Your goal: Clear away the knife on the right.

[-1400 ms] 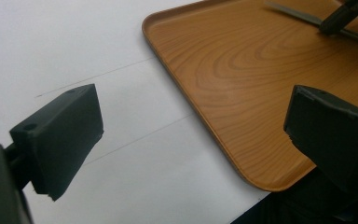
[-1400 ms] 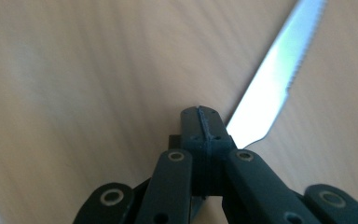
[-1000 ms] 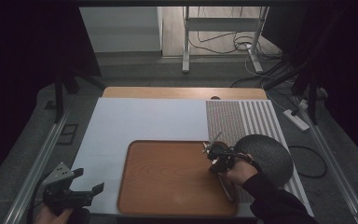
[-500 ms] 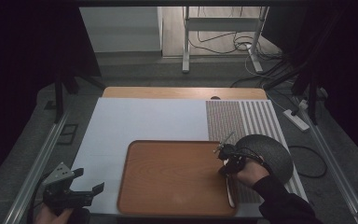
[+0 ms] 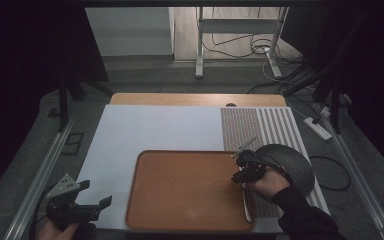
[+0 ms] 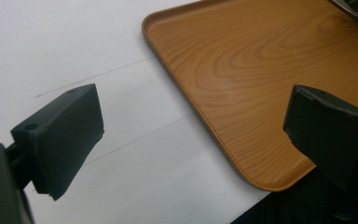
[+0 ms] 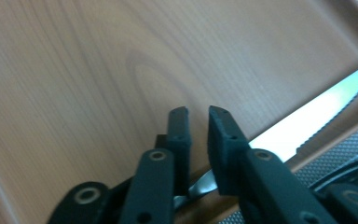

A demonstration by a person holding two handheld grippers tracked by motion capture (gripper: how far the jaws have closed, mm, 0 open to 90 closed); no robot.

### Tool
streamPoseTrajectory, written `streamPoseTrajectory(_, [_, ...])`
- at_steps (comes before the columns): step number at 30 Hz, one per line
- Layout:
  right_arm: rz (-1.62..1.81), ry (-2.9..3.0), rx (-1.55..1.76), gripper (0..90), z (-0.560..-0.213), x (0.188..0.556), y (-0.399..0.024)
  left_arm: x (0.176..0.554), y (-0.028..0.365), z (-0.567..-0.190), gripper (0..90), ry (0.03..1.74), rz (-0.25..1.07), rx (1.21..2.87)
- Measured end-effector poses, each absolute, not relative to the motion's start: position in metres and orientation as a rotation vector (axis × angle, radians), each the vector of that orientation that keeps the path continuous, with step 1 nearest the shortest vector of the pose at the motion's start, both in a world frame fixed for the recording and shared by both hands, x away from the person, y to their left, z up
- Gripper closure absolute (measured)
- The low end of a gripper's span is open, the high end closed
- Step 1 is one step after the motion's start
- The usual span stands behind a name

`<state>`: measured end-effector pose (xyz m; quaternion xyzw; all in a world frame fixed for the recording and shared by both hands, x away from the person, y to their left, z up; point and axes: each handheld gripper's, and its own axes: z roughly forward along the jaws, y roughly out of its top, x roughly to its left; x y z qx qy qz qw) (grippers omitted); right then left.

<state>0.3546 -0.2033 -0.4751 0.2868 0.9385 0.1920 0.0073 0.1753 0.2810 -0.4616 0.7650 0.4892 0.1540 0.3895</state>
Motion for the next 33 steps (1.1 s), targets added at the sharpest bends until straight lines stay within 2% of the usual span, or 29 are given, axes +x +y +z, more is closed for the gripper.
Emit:
streamPoseTrajectory(27, [0.834, 2.771, 0.934, 29.9, -0.450, 0.341, -0.221, 0.175, 0.282, -0.462, 4.9, 1.245, 0.387, 1.936])
streamPoseTrajectory(33, [0.843, 2.741, 0.941, 22.9, -0.450, 0.339, -0.228, 0.175, 0.282, -0.462, 4.9, 1.245, 0.387, 1.937])
